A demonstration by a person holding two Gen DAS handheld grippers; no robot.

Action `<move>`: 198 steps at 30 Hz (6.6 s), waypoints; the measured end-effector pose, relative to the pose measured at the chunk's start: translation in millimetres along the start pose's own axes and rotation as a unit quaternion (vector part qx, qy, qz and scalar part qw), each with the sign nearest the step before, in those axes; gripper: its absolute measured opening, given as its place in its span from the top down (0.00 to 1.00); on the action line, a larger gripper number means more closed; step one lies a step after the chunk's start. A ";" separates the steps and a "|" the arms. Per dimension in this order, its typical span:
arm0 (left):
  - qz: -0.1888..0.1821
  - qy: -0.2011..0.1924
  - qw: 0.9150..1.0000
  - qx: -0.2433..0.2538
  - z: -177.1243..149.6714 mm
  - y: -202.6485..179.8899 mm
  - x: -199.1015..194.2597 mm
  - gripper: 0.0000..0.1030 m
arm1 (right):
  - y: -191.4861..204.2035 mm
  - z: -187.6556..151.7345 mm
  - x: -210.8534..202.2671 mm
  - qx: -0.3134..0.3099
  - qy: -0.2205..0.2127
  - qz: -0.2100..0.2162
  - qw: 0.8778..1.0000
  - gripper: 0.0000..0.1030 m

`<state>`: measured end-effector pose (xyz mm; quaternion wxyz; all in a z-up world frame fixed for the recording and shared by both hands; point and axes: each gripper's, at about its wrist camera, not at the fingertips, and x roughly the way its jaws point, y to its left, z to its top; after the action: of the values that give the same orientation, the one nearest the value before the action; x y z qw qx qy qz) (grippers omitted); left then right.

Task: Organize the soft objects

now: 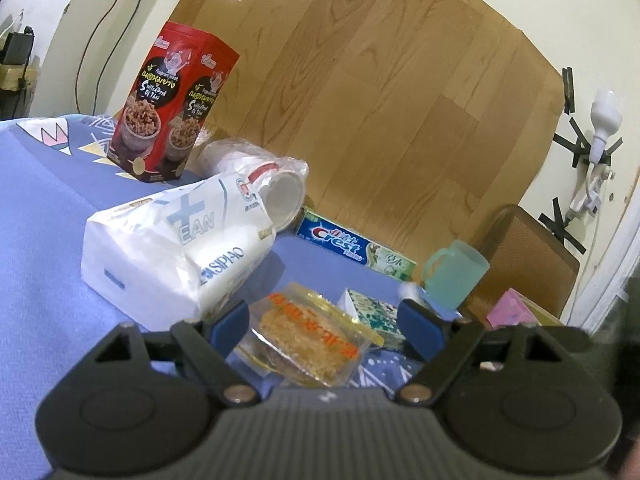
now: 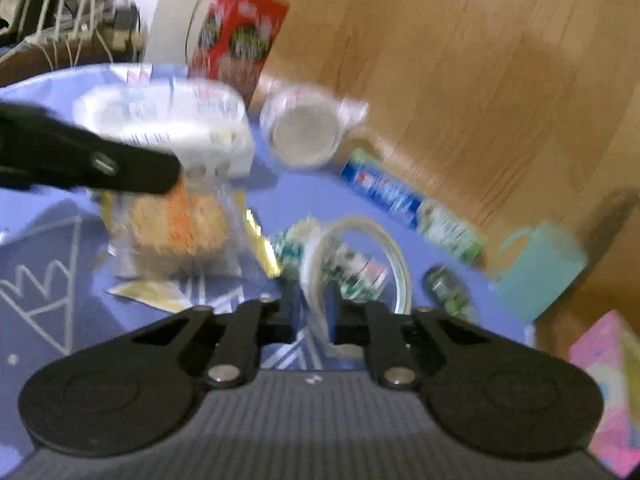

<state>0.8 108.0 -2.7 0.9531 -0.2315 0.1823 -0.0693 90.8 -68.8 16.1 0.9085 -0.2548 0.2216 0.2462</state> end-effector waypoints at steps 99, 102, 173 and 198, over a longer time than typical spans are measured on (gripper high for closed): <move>0.037 -0.019 0.997 -0.071 -5.2 45.6 -65.1 0.42 | 57.0 -21.7 -45.7 0.175 0.019 0.084 0.981 0.95; 0.026 0.004 0.998 -0.060 -5.6 40.7 -62.0 0.42 | 48.0 -44.9 -74.3 0.179 0.022 0.086 0.980 0.95; -0.111 0.175 0.963 0.171 -47.1 -131.4 3.5 0.30 | -69.9 -148.0 -203.6 0.271 -0.101 -0.154 0.945 0.45; 0.011 0.098 0.993 0.066 -13.4 -19.5 11.2 0.28 | -133.2 -2.0 107.1 0.261 0.261 -0.005 0.929 0.58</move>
<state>5.1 82.8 -8.2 0.9445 -0.1577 0.2725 -0.0935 248.5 -133.9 5.1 0.8543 -0.0648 0.5060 0.0994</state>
